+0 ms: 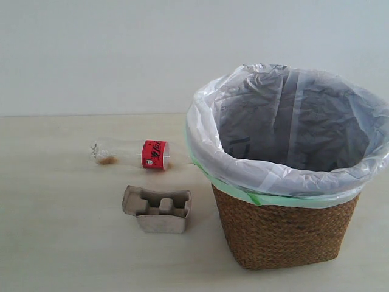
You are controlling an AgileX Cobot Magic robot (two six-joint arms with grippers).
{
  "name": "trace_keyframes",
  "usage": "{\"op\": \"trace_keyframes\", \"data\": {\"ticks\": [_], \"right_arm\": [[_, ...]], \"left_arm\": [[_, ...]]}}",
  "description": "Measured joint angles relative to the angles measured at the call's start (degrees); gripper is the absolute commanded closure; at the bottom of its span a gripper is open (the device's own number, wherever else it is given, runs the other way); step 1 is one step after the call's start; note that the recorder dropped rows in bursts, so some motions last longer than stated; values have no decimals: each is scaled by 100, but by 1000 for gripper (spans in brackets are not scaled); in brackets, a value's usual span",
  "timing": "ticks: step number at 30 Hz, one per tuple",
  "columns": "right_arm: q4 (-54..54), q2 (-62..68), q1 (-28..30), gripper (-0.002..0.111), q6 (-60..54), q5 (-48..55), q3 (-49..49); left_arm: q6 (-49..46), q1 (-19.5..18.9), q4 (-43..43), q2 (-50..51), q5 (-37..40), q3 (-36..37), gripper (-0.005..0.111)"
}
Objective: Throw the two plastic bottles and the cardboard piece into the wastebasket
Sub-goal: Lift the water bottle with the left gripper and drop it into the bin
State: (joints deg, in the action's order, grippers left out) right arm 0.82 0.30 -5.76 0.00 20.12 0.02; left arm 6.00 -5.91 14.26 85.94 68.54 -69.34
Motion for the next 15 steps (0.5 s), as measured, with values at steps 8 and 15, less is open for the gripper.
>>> {"op": "trace_keyframes", "data": {"ticks": [8, 15], "right_arm": [[0, 0, 0, 108, 0, 0, 0], [0, 0, 0, 108, 0, 0, 0]], "left_arm": [[325, -741, -157, -408, 124, 0, 103], [-1428, 291, -3801, 299, -687, -238, 103]]}}
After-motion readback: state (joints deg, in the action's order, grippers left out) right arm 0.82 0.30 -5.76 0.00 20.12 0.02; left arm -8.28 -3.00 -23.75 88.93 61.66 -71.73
